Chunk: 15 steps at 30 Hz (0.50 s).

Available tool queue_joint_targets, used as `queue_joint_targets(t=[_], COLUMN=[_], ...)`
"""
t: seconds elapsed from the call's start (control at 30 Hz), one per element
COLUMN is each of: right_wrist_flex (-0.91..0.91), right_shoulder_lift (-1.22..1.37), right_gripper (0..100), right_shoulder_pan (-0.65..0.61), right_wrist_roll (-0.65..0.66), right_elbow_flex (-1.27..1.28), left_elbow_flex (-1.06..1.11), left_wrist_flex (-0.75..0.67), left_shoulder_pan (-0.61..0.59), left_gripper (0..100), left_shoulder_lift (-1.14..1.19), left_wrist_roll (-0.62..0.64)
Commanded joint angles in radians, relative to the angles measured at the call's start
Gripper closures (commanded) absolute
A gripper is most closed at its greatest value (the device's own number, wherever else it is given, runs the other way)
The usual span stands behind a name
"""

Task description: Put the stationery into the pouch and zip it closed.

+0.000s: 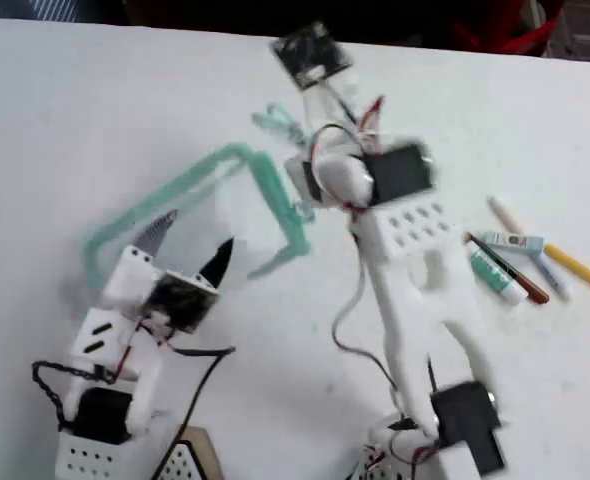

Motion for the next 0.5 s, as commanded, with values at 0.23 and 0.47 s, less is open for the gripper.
queue_joint_targets(t=[0.23, 0.47], right_wrist_flex=[0.143, 0.156], right_shoulder_lift=[-0.056, -0.012], right_gripper=[97.9, 97.6], right_shoulder_pan=[-0.165, -0.323], right_wrist_roll=[0.014, 0.028], right_elbow_flex=[-0.476, -0.695], left_elbow_flex=[-0.302, -0.531], left_wrist_flex=[0.035, 0.236], left_shoulder_pan=[0.013, 0.015], left_gripper=[70, 70], left_shoulder_lift=[-0.012, -0.012], left_wrist_roll=[0.391, 0.480])
